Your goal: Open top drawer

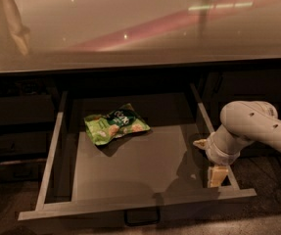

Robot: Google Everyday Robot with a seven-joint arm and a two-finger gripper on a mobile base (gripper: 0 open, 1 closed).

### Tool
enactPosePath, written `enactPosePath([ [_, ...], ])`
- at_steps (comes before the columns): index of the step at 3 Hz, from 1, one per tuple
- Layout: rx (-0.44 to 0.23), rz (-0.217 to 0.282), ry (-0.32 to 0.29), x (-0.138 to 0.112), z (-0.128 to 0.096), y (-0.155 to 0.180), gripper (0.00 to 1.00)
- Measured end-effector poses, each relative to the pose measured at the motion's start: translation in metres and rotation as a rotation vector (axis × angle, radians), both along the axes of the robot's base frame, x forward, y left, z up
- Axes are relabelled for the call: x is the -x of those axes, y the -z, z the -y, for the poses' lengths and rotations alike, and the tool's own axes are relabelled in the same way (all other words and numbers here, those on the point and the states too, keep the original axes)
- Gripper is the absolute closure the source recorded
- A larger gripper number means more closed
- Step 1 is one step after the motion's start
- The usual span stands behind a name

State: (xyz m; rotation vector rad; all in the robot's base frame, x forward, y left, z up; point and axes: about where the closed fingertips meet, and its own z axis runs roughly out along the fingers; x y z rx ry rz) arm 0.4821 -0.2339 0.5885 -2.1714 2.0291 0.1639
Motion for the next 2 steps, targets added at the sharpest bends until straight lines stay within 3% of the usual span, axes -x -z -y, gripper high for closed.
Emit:
enactPosePath([
  [1, 0.0, 0.0, 0.0, -0.001, -0.005, 0.0, 0.0],
  [2, 0.014, 0.079, -0.07, 0.026, -0.002, -0.008, 0.0],
])
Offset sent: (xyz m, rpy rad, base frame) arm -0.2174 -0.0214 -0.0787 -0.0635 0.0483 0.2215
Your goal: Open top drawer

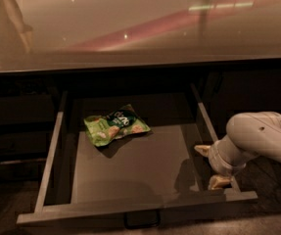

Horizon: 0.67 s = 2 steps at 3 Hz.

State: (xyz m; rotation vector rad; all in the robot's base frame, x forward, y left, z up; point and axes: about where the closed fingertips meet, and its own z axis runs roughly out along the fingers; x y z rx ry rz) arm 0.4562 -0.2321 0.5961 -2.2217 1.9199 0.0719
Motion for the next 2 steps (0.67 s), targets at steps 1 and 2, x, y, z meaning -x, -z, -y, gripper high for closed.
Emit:
enactPosePath([
  [1, 0.007, -0.018, -0.002, 0.0173, -0.0038, 0.0112, 0.0],
  [2, 0.007, -0.018, -0.002, 0.0172, -0.0039, 0.0111, 0.0],
])
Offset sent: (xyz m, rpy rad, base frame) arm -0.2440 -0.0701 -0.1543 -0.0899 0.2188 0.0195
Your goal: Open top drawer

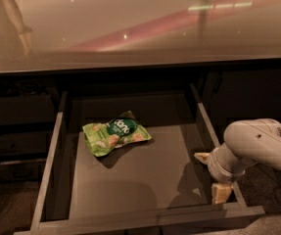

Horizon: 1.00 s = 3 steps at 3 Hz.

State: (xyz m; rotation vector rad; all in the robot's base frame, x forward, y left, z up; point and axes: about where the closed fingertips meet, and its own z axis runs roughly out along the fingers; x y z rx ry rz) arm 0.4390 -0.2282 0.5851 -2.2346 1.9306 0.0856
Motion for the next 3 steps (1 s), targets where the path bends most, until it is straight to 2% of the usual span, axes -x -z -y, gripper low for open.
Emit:
enactPosePath([
  [2, 0.023, 0.067, -0.013, -0.043, -0.079, -0.099, 0.0],
  [3, 0.023, 0.067, -0.013, -0.043, -0.079, -0.099, 0.0],
])
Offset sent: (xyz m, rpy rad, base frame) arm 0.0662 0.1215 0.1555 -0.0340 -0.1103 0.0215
